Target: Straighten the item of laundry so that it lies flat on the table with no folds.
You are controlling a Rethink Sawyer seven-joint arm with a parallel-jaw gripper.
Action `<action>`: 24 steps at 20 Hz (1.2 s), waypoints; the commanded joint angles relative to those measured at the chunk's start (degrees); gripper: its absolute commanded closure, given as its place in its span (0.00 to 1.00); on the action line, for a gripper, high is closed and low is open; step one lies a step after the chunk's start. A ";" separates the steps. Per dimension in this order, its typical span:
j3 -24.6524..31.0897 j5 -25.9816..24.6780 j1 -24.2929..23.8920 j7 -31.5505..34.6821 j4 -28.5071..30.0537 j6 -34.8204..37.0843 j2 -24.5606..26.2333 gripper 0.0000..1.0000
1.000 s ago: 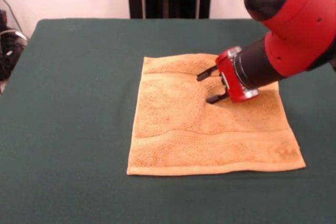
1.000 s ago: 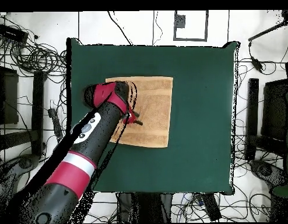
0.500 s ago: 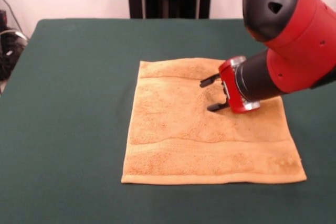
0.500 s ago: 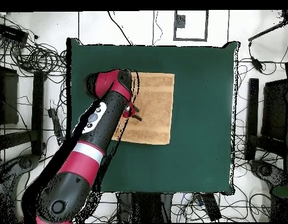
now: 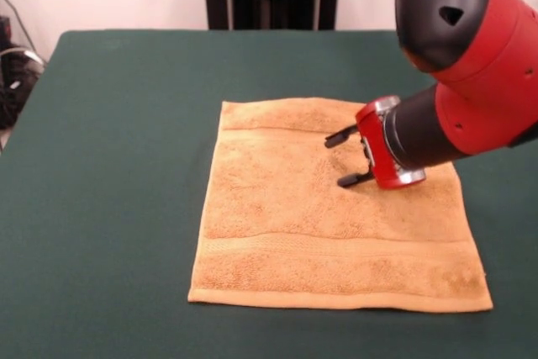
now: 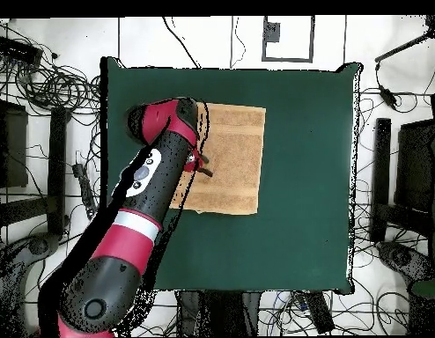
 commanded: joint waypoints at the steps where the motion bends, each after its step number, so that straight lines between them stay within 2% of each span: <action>1: 5.09 3.15 2.96 16.87 0.91 -10.96 -4.76 0.00; 3: 9.40 3.86 3.43 12.76 6.55 -14.48 -9.85 0.00; 6: 12.87 2.58 3.28 4.95 14.33 -16.27 -17.77 0.00; 11: 12.87 -1.07 2.69 -1.00 19.58 -16.80 -24.62 0.00; 14: 13.76 -2.69 1.72 -2.96 21.73 -21.16 -25.60 0.00; 17: 16.97 -5.71 -1.34 -8.45 23.39 -27.94 -24.44 0.00; 21: 21.90 -7.69 -4.76 -13.73 24.25 -31.01 -24.73 0.00; 24: 24.97 -9.41 -6.74 -14.31 24.14 -34.30 -24.16 0.00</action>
